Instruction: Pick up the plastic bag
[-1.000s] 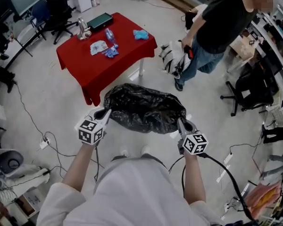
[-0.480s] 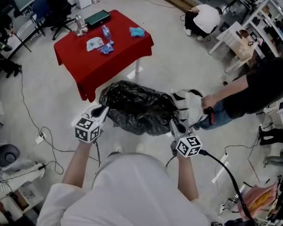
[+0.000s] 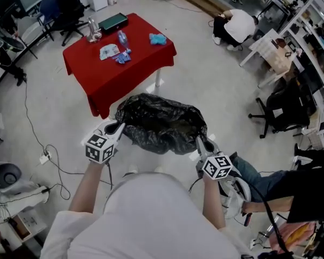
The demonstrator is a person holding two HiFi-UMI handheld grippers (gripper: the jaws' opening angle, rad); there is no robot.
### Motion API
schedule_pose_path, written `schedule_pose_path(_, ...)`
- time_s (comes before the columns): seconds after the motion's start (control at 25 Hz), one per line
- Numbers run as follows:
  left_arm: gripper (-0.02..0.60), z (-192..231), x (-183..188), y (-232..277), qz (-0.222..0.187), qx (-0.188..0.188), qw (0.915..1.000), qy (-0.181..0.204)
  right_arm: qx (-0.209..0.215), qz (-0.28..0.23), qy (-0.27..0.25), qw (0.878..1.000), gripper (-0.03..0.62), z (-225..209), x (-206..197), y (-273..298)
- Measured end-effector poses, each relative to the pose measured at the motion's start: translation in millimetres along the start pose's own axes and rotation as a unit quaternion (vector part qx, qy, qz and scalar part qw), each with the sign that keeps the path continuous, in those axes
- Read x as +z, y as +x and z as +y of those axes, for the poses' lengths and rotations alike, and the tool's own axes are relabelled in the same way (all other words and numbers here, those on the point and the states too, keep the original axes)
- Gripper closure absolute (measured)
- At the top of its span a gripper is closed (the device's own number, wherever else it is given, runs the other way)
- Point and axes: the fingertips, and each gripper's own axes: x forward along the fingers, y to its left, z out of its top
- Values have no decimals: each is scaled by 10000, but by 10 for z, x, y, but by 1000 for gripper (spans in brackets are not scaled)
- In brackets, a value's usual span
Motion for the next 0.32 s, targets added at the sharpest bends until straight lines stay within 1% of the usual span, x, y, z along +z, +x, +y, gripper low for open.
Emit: schedule_pose_path(0.32,575,-10,79,81,22,-45,9999,90,38,-24,-35,10000,592,-59,58,80)
